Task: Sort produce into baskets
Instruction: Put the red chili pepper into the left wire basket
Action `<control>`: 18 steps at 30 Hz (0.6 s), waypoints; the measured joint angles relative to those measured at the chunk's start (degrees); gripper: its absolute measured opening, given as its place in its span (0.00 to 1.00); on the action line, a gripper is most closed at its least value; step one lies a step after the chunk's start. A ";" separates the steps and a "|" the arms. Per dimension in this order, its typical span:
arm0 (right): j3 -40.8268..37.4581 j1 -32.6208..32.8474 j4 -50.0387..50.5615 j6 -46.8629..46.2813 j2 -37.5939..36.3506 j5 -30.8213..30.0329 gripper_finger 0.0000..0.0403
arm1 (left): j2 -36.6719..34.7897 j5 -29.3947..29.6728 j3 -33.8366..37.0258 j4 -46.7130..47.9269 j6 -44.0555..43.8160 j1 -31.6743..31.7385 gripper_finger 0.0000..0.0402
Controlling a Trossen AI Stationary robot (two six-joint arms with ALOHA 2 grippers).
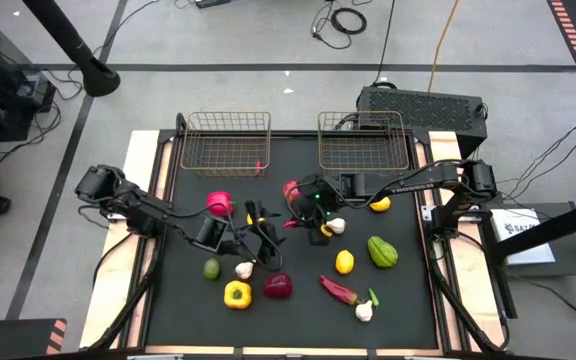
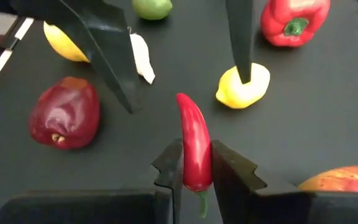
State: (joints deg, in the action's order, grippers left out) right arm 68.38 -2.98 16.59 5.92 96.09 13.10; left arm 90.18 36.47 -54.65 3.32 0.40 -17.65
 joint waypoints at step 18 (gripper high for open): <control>0.00 0.00 -1.84 -0.74 0.02 0.02 0.16 | 0.29 0.20 -0.02 0.10 -0.02 1.14 0.41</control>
State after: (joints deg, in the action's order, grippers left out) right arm 68.38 -2.98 14.75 5.18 96.12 13.13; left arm 90.48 36.67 -54.68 3.42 0.38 -16.51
